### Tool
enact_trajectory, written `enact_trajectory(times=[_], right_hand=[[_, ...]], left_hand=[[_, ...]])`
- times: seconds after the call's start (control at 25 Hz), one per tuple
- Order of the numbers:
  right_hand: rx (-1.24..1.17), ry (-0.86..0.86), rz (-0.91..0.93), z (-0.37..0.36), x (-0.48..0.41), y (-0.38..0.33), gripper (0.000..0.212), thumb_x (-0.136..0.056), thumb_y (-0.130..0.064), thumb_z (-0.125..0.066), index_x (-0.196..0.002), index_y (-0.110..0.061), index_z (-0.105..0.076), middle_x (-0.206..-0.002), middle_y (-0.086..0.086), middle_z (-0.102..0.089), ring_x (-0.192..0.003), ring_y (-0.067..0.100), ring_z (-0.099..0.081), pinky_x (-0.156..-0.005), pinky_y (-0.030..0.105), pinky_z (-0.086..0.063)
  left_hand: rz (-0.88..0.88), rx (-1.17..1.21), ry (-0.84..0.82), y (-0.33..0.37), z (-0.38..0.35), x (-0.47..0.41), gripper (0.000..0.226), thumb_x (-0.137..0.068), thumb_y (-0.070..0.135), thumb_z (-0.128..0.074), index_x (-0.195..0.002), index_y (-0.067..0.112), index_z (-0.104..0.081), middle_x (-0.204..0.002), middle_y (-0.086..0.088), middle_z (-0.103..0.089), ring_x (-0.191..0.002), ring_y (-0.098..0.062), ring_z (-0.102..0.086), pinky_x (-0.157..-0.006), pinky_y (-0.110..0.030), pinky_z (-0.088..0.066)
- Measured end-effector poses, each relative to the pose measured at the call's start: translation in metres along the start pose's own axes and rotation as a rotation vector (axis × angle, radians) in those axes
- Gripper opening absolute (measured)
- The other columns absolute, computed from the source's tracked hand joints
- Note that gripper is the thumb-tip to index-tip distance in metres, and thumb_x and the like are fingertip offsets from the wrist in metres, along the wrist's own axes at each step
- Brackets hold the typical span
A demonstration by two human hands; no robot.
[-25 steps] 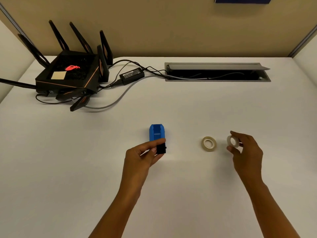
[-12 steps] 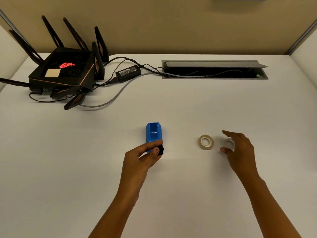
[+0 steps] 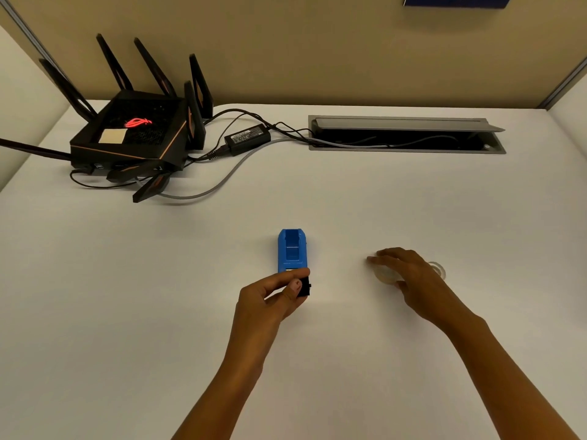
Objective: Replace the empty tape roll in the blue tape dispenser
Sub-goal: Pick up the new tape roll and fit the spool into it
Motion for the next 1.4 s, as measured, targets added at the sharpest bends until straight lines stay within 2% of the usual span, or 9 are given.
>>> enact_trajectory(times=[0.12,0.24,0.4,0.52,0.8,0.92,1.04,1.24,1.4], right_hand=[[-0.059,0.047,-0.016,0.007,0.000,-0.004,0.059,-0.071,0.006,-0.074,-0.123,-0.017,-0.058,-0.120,0.006,-0.059,-0.106,0.026,-0.058,-0.081,0.025,-0.043],[-0.220,0.157,-0.161,0.014,0.002,-0.009,0.053,-0.071,-0.013,-0.081,-0.119,-0.015,-0.058,-0.116,0.004,-0.059,-0.087,0.019,-0.063,-0.074,0.026,-0.050],[-0.544,0.219,-0.367,0.023,0.010,-0.032,0.045,-0.075,-0.037,-0.075,-0.115,-0.032,-0.056,-0.104,-0.012,-0.065,-0.077,0.002,-0.066,-0.061,0.009,-0.051],[-0.711,0.220,-0.308,0.027,0.018,-0.054,0.037,-0.078,-0.034,-0.072,-0.110,-0.042,-0.057,-0.101,-0.010,-0.066,-0.081,0.010,-0.069,-0.068,0.017,-0.057],[-0.879,0.250,-0.310,0.029,0.029,-0.089,0.028,-0.079,-0.040,-0.066,-0.106,-0.034,-0.061,-0.100,-0.010,-0.067,-0.081,0.014,-0.072,-0.067,0.016,-0.053],[-0.922,0.259,-0.298,0.030,0.031,-0.099,0.016,-0.087,-0.031,-0.061,-0.102,-0.035,-0.064,-0.099,-0.006,-0.068,-0.079,0.017,-0.072,-0.074,0.026,-0.057],[-0.945,0.240,-0.294,0.030,0.033,-0.109,0.015,-0.090,-0.027,-0.059,-0.102,-0.033,-0.065,-0.102,-0.004,-0.068,-0.082,0.019,-0.071,-0.077,0.031,-0.059],[-1.058,0.208,-0.326,0.033,0.036,-0.127,0.029,-0.085,-0.042,-0.049,-0.103,-0.027,-0.067,-0.102,0.003,-0.069,-0.085,0.019,-0.072,-0.073,0.029,-0.060],[-1.104,0.189,-0.365,0.035,0.037,-0.134,0.020,-0.086,-0.035,-0.057,-0.101,-0.026,-0.067,-0.103,0.004,-0.070,-0.084,0.022,-0.073,-0.080,0.040,-0.060]], left_hand=[[0.004,-0.011,0.000,-0.002,-0.001,0.001,0.019,-0.082,0.018,-0.063,-0.094,0.028,-0.073,-0.103,0.001,-0.072,-0.088,-0.012,-0.071,-0.074,-0.013,-0.055],[0.006,-0.031,0.004,-0.002,-0.002,0.001,0.018,-0.083,0.019,-0.062,-0.093,0.030,-0.072,-0.104,0.001,-0.072,-0.089,-0.012,-0.071,-0.072,-0.012,-0.054],[0.009,-0.054,-0.007,-0.002,-0.005,0.003,0.019,-0.084,0.019,-0.061,-0.095,0.030,-0.072,-0.105,0.001,-0.071,-0.089,-0.010,-0.071,-0.072,-0.012,-0.054],[0.011,-0.061,-0.019,-0.002,-0.007,0.005,0.019,-0.085,0.019,-0.060,-0.098,0.028,-0.071,-0.107,-0.001,-0.071,-0.090,-0.011,-0.071,-0.075,-0.014,-0.054],[0.004,-0.093,-0.022,0.001,-0.012,0.010,0.021,-0.085,0.024,-0.058,-0.103,0.025,-0.070,-0.110,-0.004,-0.070,-0.095,-0.016,-0.069,-0.085,-0.023,-0.053],[-0.001,-0.105,-0.019,0.002,-0.012,0.012,0.021,-0.085,0.021,-0.059,-0.102,0.026,-0.070,-0.110,-0.003,-0.069,-0.095,-0.015,-0.069,-0.086,-0.024,-0.053],[-0.017,-0.116,-0.023,0.006,-0.012,0.015,0.019,-0.084,0.018,-0.061,-0.096,0.032,-0.070,-0.108,0.002,-0.070,-0.091,-0.011,-0.070,-0.082,-0.021,-0.054],[-0.048,-0.147,-0.027,0.011,-0.015,0.019,0.019,-0.084,0.021,-0.062,-0.095,0.033,-0.069,-0.104,0.006,-0.070,-0.091,-0.011,-0.070,-0.081,-0.020,-0.054],[-0.073,-0.164,-0.049,0.013,-0.018,0.022,0.018,-0.083,0.023,-0.062,-0.096,0.032,-0.071,-0.101,0.010,-0.071,-0.090,-0.008,-0.070,-0.082,-0.019,-0.054]])
Point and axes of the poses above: each hand's wrist, its own x-axis away from the middle knuckle, its own z-axis out of the back of the hand, y = z × x, the point moved 2 cm from there along -x, towards the middle knuckle
